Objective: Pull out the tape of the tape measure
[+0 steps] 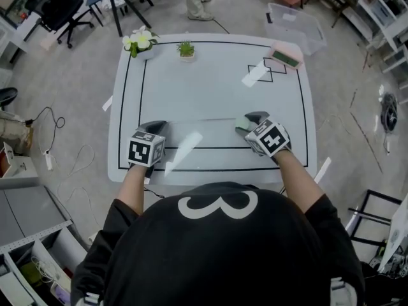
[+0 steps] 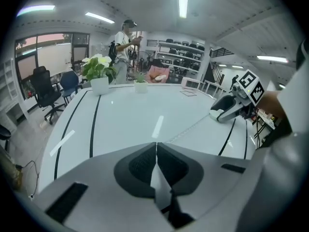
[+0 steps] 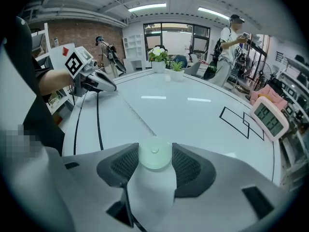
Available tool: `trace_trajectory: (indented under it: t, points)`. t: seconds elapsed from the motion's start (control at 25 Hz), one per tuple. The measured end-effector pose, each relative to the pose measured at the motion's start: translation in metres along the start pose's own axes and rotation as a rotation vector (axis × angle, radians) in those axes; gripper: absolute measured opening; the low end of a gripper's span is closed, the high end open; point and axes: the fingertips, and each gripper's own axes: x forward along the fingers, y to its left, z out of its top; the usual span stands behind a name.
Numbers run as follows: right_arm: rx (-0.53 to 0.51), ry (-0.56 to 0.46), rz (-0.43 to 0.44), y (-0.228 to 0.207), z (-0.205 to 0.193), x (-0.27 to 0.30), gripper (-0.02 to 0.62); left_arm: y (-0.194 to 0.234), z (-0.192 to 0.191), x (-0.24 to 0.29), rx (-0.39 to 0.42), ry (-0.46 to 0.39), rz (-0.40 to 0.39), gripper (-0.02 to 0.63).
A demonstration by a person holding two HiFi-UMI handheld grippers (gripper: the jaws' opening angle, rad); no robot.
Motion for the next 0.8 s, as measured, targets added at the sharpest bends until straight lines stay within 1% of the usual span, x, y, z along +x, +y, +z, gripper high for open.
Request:
trace_trajectory:
  t: [0.16,0.44,0.48,0.56,0.64,0.68,0.8]
  points:
    - [0.014,-0.003,0.007,0.001,-0.002,0.002,0.225,0.002,-0.003,0.003,0.049,0.03,0.03,0.007]
    - [0.031,0.0,0.015,0.0,-0.003,0.004,0.229,0.004,-0.005,0.005,0.048,0.037,0.025,0.012]
    - [0.038,-0.003,0.018,0.0,-0.002,0.003,0.232,0.005,-0.005,0.005,0.051,0.041,0.025,0.023]
    - [0.061,-0.008,0.035,0.002,-0.003,0.003,0.25,0.004,-0.006,0.003,0.053,0.046,0.019,0.067]
    - [0.09,-0.015,0.055,0.005,-0.002,0.003,0.298,0.003,-0.006,0.001,0.051,0.037,0.01,0.107]
    - [0.1,-0.02,0.059,0.005,-0.001,0.003,0.341,0.002,-0.005,0.0,0.05,0.033,0.009,0.125]
    - [0.119,-0.042,0.038,0.003,0.001,-0.005,0.378,0.001,-0.004,-0.008,0.044,0.018,0.007,0.173]
